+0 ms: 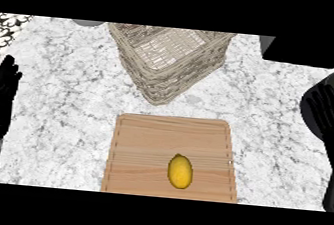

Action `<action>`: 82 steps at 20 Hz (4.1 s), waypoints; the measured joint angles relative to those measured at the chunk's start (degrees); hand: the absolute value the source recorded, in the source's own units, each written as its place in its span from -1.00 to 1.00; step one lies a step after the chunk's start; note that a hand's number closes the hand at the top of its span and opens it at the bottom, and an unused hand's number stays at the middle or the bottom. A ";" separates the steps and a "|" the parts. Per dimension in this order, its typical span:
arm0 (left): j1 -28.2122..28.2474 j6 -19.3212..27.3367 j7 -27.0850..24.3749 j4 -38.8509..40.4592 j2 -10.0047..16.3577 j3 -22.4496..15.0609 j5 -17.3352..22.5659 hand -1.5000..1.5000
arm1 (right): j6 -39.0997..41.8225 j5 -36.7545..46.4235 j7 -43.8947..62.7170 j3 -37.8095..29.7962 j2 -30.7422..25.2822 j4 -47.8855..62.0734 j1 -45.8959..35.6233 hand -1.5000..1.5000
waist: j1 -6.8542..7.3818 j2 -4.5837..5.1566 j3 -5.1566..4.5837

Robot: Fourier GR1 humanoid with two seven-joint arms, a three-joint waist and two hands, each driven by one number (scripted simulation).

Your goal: Pick the lemon from the cutting board and place it in the pot

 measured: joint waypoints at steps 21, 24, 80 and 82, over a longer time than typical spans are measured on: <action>6.78 0.37 -8.03 -10.30 -13.91 -8.48 -0.59 0.00 | -34.66 43.73 -39.35 20.01 21.63 -26.14 35.60 -1.00 | -6.53 -0.62 0.30; 6.89 0.33 -7.91 -11.12 -14.30 -9.08 -0.93 0.00 | -38.05 52.90 -38.66 25.68 22.64 -25.07 43.70 -1.00 | -5.94 -0.30 0.22; 8.10 -7.73 -2.76 -13.76 -22.72 -2.49 -11.39 0.00 | -30.61 98.77 51.18 50.85 25.72 12.02 0.47 1.00 | -3.58 -0.13 0.33; 7.43 -8.55 -3.47 -12.22 -23.09 -1.60 -11.50 0.00 | -30.87 99.73 51.11 50.50 25.87 12.06 -0.17 1.00 | -3.62 -0.11 0.35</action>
